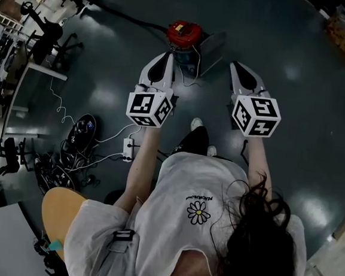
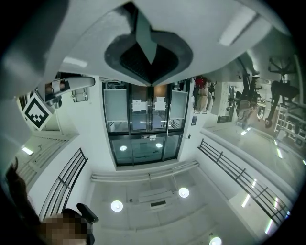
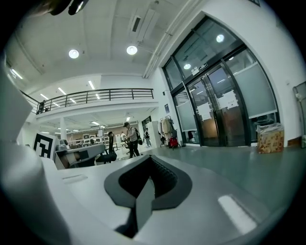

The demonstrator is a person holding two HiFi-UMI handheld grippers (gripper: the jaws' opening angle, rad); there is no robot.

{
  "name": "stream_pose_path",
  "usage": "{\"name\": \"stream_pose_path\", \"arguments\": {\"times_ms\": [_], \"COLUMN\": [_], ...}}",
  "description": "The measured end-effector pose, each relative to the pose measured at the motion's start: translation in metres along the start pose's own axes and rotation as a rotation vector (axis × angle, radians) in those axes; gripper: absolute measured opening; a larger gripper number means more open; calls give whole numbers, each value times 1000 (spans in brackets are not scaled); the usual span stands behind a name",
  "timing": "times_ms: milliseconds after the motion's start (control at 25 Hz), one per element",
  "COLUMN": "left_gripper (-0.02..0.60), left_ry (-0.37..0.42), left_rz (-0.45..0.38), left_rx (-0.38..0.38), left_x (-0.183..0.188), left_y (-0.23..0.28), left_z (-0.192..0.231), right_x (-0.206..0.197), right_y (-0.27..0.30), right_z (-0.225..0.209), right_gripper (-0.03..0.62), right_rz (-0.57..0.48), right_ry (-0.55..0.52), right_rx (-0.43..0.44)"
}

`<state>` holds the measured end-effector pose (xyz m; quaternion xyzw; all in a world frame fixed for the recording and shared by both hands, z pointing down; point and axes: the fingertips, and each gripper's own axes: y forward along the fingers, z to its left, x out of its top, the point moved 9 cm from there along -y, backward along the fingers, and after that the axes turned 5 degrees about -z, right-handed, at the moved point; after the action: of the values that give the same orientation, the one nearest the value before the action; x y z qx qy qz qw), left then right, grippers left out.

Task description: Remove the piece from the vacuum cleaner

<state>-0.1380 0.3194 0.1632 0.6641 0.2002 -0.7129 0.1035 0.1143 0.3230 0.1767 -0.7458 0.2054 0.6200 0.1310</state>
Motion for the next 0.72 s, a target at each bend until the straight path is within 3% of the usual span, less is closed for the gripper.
{"name": "stream_pose_path", "arguments": {"times_ms": [360,720], "left_gripper": [0,0], "left_ry": [-47,-89], "left_rz": [-18,-11], "left_rx": [10,-11], "left_x": [-21,-54], "left_y": [61,189], "left_z": [22,84], "right_x": [-4,7], "right_y": [53,178], "right_z": [-42,-109], "right_gripper": [25,26], "right_rz": [45,88], "right_ry": [-20,-57], "right_rx": [-25,-84]}}
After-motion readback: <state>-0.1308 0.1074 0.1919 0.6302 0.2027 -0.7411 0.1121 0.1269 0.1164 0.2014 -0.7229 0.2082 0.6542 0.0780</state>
